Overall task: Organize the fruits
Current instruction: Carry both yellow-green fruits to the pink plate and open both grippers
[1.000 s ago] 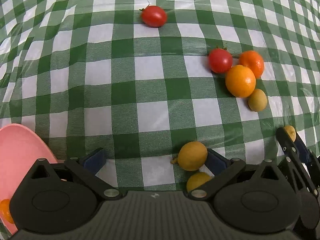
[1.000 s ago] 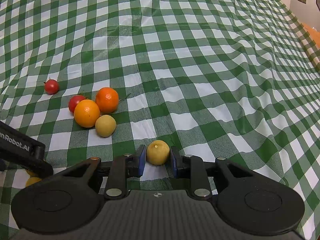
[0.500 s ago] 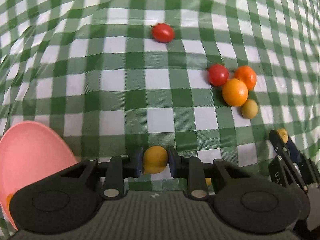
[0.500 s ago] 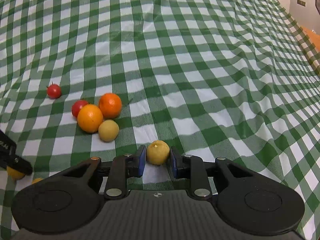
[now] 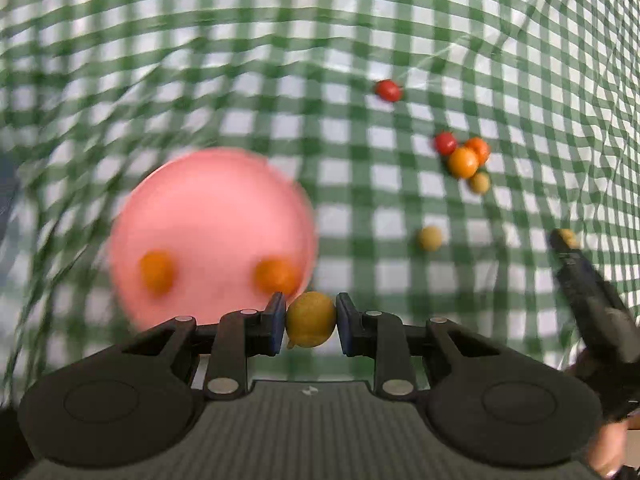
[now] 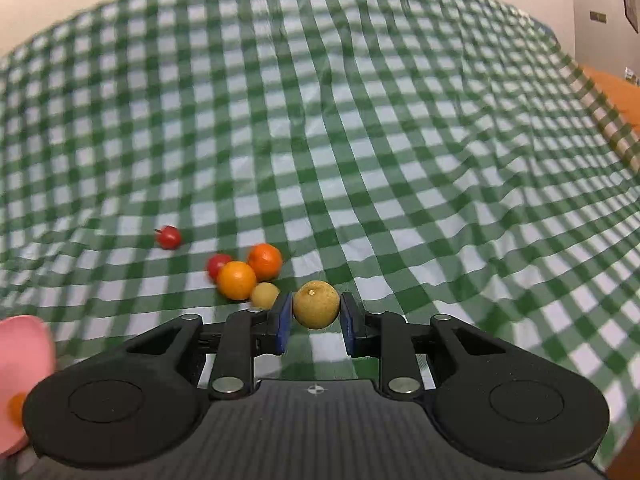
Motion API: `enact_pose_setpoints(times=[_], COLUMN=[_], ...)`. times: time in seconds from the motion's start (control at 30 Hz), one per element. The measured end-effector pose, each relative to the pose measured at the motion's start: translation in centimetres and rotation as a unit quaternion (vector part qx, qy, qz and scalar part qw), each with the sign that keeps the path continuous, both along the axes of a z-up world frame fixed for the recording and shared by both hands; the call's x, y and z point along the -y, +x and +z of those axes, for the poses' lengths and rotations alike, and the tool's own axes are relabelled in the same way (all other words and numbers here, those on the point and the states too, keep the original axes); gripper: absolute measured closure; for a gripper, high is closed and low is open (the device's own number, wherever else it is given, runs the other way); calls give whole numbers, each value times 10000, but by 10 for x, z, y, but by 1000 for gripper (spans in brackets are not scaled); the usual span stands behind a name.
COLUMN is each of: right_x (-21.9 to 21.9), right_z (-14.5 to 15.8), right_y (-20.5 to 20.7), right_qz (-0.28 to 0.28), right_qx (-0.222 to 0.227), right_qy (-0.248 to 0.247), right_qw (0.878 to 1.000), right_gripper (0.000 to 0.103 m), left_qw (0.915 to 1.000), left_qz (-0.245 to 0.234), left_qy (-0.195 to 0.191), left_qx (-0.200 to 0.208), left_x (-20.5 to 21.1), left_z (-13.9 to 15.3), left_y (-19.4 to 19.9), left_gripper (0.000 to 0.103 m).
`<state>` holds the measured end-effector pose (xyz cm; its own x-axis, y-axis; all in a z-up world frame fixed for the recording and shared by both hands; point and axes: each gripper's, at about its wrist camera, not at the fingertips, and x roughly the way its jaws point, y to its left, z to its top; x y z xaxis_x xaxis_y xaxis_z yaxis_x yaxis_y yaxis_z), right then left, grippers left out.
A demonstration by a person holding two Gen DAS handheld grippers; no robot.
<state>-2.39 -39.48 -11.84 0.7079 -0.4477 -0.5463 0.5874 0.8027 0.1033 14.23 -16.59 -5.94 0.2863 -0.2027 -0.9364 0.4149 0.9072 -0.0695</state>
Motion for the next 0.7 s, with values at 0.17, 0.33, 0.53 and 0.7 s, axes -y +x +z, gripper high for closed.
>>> enact_pose_setpoints(times=[0.17, 0.33, 0.53, 0.7], right_x=[-55, -107, -169, -201], right_z=[31, 56, 77, 84], right_y=[-50, -78, -95, -100], right_qz=[591, 1260, 1953, 2259], right_qx=[13, -16, -22, -138], right_qy=[111, 388, 378, 88], right_qw=[9982, 9913, 9800, 9740], right_gripper=[77, 77, 77, 77], left_qw=[9998, 9987, 9970, 9954], left_qz=[208, 322, 439, 575], left_qy=[-83, -354, -453, -567], left_qx=[1, 153, 450, 514], left_x=[-69, -117, -150, -174], left_z=[16, 34, 47, 49], left_y=[-38, -77, -108, -120], left_gripper=[73, 73, 73, 73])
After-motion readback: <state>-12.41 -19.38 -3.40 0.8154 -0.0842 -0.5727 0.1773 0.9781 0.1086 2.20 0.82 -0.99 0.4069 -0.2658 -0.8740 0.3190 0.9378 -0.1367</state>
